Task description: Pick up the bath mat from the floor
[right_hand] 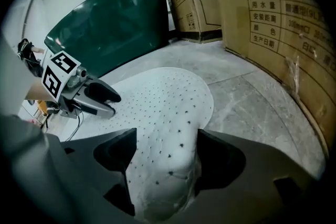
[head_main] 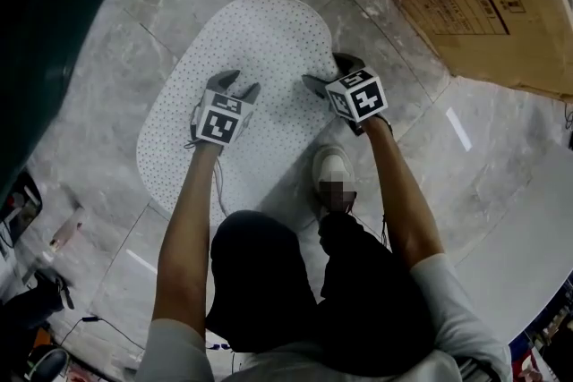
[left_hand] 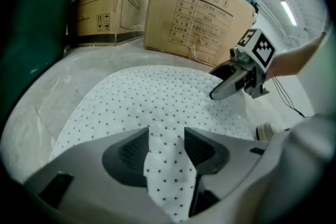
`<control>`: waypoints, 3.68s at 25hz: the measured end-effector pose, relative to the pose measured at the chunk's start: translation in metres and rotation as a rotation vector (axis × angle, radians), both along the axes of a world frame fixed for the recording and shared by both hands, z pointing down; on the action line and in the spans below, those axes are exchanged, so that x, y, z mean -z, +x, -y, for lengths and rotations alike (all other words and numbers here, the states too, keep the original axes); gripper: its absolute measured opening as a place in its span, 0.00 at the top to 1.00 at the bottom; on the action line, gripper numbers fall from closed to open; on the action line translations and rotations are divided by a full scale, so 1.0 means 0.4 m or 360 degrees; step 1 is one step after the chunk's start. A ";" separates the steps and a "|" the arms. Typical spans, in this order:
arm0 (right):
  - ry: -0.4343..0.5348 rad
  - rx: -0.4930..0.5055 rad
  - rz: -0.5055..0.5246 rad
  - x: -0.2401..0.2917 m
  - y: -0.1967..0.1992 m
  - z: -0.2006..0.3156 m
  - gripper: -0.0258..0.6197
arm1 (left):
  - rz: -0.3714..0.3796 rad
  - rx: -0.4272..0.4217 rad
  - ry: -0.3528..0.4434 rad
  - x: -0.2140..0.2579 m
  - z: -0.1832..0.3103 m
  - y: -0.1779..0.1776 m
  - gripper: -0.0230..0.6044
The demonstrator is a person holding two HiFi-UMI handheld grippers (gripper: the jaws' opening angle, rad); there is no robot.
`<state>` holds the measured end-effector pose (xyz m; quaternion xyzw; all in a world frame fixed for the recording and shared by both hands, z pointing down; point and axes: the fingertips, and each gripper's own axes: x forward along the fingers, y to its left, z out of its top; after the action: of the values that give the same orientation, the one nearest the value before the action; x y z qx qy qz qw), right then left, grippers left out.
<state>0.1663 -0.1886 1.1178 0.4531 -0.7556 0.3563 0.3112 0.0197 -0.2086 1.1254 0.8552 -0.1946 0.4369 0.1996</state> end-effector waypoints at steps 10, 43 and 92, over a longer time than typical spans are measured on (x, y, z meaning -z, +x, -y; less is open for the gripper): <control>-0.0122 0.0193 0.0227 0.016 -0.220 -0.076 0.42 | 0.0017 0.0017 0.0034 0.007 -0.014 0.007 0.62; 0.0230 0.0124 0.0168 0.637 -0.191 0.008 0.90 | -0.0272 0.0519 0.0495 0.670 0.064 -0.221 0.93; 0.1033 0.0224 -0.0149 2.537 -0.220 -0.309 0.90 | -0.0429 0.0705 0.1201 2.551 -0.327 -0.442 0.93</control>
<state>0.0784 -0.0649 0.1032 0.4912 -0.8440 0.0535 0.2088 -0.1572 -0.0776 0.1051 0.8550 -0.4907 0.1670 -0.0136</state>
